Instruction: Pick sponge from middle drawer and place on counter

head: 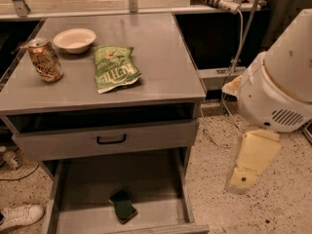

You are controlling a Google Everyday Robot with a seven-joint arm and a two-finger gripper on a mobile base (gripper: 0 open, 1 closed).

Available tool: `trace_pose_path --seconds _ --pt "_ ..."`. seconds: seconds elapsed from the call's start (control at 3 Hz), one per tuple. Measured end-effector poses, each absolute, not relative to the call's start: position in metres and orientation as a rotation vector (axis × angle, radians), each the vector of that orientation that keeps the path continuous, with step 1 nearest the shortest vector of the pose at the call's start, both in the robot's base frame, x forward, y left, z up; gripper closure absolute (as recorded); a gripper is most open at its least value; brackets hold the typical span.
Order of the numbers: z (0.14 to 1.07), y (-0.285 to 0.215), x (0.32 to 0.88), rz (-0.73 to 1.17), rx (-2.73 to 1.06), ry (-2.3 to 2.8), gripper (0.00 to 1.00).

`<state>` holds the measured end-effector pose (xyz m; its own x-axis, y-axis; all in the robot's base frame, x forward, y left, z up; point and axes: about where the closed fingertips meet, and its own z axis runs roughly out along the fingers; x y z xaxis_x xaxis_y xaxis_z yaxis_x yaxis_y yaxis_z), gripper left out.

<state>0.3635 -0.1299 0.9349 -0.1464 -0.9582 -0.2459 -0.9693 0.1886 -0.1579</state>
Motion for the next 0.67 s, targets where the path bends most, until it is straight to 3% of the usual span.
trace_pose_path --seconds 0.67 --pt "0.919 -0.116 0.362 0.063 -1.829 2.153 0.00"
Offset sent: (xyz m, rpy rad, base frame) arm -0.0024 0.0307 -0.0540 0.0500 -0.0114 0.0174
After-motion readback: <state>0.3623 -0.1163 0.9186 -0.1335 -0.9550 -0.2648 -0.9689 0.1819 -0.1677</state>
